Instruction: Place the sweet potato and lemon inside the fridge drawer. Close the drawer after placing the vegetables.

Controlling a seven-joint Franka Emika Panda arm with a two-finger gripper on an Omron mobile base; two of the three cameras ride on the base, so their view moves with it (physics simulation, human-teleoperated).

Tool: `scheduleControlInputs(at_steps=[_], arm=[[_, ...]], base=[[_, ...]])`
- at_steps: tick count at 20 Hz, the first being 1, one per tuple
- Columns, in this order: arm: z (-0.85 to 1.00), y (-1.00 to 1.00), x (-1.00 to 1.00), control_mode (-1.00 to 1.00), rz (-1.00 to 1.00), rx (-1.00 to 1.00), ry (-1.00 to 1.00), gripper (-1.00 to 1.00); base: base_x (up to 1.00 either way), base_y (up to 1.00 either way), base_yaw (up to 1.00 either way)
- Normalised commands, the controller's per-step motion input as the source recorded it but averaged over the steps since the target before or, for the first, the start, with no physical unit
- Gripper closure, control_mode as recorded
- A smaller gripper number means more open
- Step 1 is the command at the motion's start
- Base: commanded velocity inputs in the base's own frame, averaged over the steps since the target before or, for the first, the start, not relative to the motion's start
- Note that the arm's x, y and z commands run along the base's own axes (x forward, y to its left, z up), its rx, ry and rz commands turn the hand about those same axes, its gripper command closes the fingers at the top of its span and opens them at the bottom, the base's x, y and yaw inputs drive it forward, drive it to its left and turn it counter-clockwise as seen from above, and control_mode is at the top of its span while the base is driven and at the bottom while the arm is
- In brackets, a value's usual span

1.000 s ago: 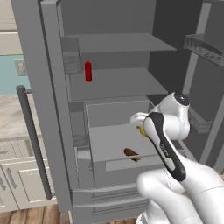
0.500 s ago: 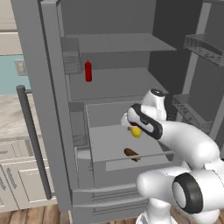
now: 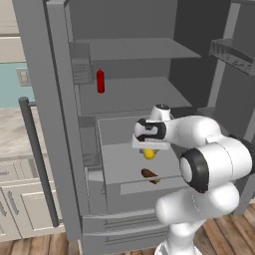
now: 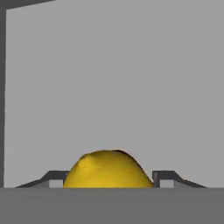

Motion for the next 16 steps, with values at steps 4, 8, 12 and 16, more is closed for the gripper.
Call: scheduleControlInputs(at_steps=[4, 8, 12, 16], arm=[[-0.33, 0.0, 0.19, -1.0, 0.01, 0.0, 0.03, 1.0], [-0.44, -0.04, 0.03, -1.0, 0.02, 0.0, 0.01, 1.0], [-0.51, -0.02, 0.05, -1.0, 0.02, 0.0, 0.0, 1.0], [-0.42, -0.03, 0.08, -1.0, 0.03, 0.0, 0.01, 1.0]], base=[[0.0, 0.0, 0.0], [0.0, 0.0, 0.0], [0.0, 0.0, 0.0], [0.0, 0.0, 0.0]])
